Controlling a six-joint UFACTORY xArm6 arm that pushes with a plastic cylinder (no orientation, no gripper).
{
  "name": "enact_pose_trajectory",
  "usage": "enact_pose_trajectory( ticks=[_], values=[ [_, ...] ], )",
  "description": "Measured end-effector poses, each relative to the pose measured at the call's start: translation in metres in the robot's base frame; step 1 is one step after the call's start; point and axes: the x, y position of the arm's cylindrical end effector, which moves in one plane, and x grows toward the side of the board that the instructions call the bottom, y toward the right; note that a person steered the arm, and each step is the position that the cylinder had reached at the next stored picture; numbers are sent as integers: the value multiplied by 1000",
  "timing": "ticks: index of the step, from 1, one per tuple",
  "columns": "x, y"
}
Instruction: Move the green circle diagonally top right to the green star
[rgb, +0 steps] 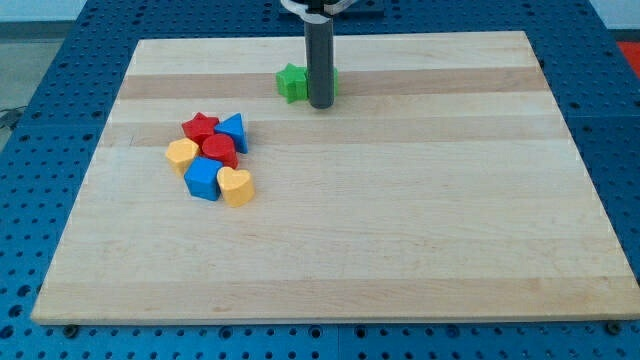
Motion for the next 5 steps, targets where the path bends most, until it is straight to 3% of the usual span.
enact_pose_trajectory(
  ticks=[2, 3, 5],
  values=[
    [-41, 0],
    [-40, 0],
    [72, -2]
  ],
)
